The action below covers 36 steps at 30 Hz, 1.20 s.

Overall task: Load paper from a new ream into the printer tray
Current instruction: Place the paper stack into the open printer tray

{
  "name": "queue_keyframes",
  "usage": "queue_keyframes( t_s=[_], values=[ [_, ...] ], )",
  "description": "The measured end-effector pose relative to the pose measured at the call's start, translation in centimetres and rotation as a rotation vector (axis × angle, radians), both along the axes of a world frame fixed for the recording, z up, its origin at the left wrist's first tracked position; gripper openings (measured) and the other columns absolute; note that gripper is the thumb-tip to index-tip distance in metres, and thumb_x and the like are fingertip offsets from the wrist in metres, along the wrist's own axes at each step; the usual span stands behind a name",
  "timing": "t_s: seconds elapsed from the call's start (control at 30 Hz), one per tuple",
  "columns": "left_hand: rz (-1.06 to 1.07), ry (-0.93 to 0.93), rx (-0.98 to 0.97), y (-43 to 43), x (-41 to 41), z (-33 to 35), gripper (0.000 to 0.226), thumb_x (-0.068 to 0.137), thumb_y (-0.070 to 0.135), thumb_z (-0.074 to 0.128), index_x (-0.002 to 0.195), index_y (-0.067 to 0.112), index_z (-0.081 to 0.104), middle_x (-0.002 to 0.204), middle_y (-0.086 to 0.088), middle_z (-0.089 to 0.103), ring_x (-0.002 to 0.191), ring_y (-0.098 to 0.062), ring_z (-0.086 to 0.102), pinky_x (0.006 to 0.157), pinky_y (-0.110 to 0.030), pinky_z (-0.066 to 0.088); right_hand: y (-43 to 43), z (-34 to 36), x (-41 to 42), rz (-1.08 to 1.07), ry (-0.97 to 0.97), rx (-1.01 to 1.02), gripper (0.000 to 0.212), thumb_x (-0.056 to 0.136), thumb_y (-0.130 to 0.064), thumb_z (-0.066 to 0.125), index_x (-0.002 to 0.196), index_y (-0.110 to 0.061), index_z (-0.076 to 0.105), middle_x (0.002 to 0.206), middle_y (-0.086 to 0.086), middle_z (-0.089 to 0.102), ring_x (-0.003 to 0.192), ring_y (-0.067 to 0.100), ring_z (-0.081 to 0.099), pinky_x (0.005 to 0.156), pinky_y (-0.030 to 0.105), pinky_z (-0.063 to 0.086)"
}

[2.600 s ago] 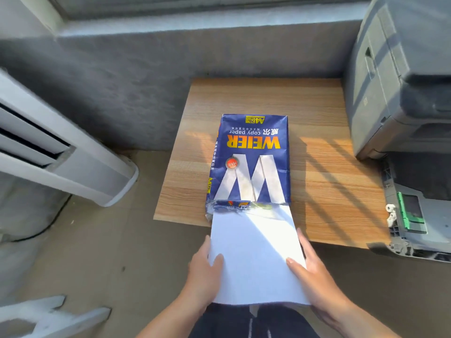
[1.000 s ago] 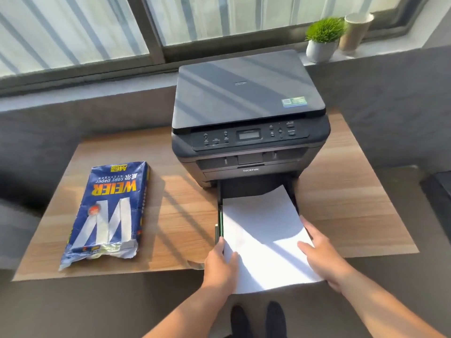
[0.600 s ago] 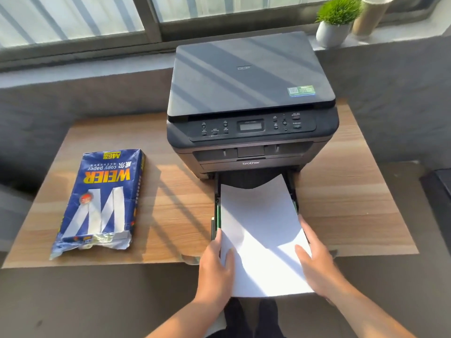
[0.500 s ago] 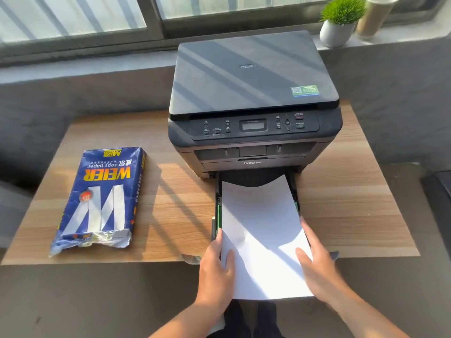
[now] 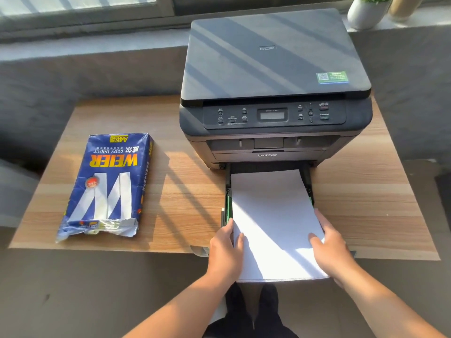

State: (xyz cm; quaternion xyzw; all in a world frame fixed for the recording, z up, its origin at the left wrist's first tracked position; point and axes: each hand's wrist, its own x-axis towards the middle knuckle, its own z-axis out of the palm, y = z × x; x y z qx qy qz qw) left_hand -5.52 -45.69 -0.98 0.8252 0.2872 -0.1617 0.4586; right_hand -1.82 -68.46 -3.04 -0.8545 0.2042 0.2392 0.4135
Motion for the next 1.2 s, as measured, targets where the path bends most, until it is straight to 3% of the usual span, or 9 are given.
queue_keyframes(
  t_s=[0.2, 0.3, 0.43, 0.53, 0.6, 0.67, 0.8, 0.97, 1.2],
  values=[
    [-0.021, -0.003, 0.044, 0.3, 0.4, -0.4, 0.051, 0.096, 0.023, 0.059, 0.144, 0.014, 0.044, 0.112, -0.006, 0.071, 0.067, -0.002, 0.055, 0.06, 0.001, 0.04, 0.8, 0.7, -0.1, -0.026, -0.031, -0.054, 0.062, 0.103, -0.023, 0.041, 0.151, -0.055, 0.019, 0.155, -0.01, 0.042, 0.14, 0.036, 0.041, 0.121, 0.059, -0.001],
    [-0.039, 0.001, 0.069, 0.3, 0.5, -0.2, 0.052, 0.097, 0.023, 0.058, 0.145, 0.014, 0.042, 0.13, -0.004, 0.065, 0.087, -0.001, 0.063, 0.073, 0.001, 0.04, 1.7, 1.0, 0.4, -0.066, -0.025, -0.082, 0.059, 0.103, -0.026, 0.04, 0.15, -0.055, 0.02, 0.157, -0.011, 0.04, 0.141, 0.037, 0.039, 0.117, 0.059, -0.006],
    [-0.002, -0.003, 0.043, 0.4, 0.5, 0.1, 0.056, 0.099, 0.023, 0.054, 0.149, 0.015, 0.033, 0.138, -0.002, 0.059, 0.1, -0.005, 0.066, 0.09, -0.006, 0.045, 3.0, 0.6, 2.6, -0.115, -0.052, 0.065, 0.063, 0.102, -0.017, 0.043, 0.15, -0.053, 0.025, 0.149, -0.016, 0.042, 0.142, 0.028, 0.04, 0.111, 0.039, 0.026],
    [0.038, 0.021, -0.015, 0.7, 0.3, -0.7, 0.055, 0.098, 0.022, 0.053, 0.149, 0.017, 0.033, 0.094, -0.006, 0.074, 0.085, -0.019, 0.07, 0.077, -0.009, 0.049, 4.2, -0.7, 5.1, -0.176, -0.072, 0.052, 0.065, 0.102, -0.011, 0.042, 0.152, -0.049, 0.026, 0.147, -0.013, 0.047, 0.131, 0.03, 0.05, 0.098, 0.025, 0.033],
    [0.051, 0.03, -0.035, 0.7, 0.2, -1.2, 0.055, 0.098, 0.02, 0.055, 0.149, 0.018, 0.035, 0.084, -0.006, 0.073, 0.079, -0.022, 0.069, 0.065, -0.012, 0.048, 5.0, -1.5, 6.7, -0.168, -0.08, -0.009, 0.065, 0.102, -0.01, 0.04, 0.154, -0.046, 0.023, 0.15, -0.004, 0.049, 0.122, 0.037, 0.056, 0.094, 0.027, 0.036],
    [0.055, 0.022, -0.052, 0.8, 0.1, -1.6, 0.053, 0.097, 0.018, 0.056, 0.147, 0.017, 0.038, 0.089, -0.005, 0.072, 0.083, -0.02, 0.07, 0.074, -0.02, 0.053, 5.4, -1.8, 7.4, -0.09, -0.073, -0.097, 0.067, 0.102, -0.012, 0.038, 0.156, -0.045, 0.017, 0.147, 0.006, 0.055, 0.11, 0.042, 0.061, 0.09, 0.034, 0.043],
    [0.054, -0.016, -0.059, 0.8, -0.1, -1.8, 0.047, 0.096, 0.017, 0.056, 0.142, 0.018, 0.046, 0.087, -0.002, 0.072, 0.082, -0.014, 0.069, 0.074, -0.018, 0.054, 6.1, -2.6, 6.9, -0.009, -0.065, -0.273, 0.07, 0.101, -0.019, 0.037, 0.156, -0.047, 0.003, 0.108, 0.027, 0.069, 0.074, 0.039, 0.059, 0.072, 0.041, 0.048],
    [0.077, -0.065, -0.027, 0.6, 0.0, -1.6, 0.015, 0.095, 0.02, 0.052, 0.101, 0.024, 0.065, 0.074, 0.002, 0.071, 0.071, -0.009, 0.067, 0.068, -0.024, 0.054, 6.7, -3.4, 6.6, -0.024, -0.123, -0.317, 0.07, 0.101, -0.019, 0.036, 0.156, -0.043, -0.001, 0.104, 0.028, 0.069, 0.081, 0.044, 0.067, 0.076, 0.05, 0.055],
    [0.107, -0.029, -0.004, 0.5, 0.5, -1.4, 0.014, 0.094, 0.022, 0.05, 0.09, 0.024, 0.063, 0.075, 0.001, 0.071, 0.073, -0.014, 0.067, 0.061, -0.021, 0.045, 6.4, -3.5, 6.2, -0.07, -0.168, -0.301, 0.066, 0.102, -0.016, 0.036, 0.157, -0.039, 0.007, 0.113, 0.027, 0.066, 0.095, 0.047, 0.064, 0.08, 0.05, 0.052]
  ],
)
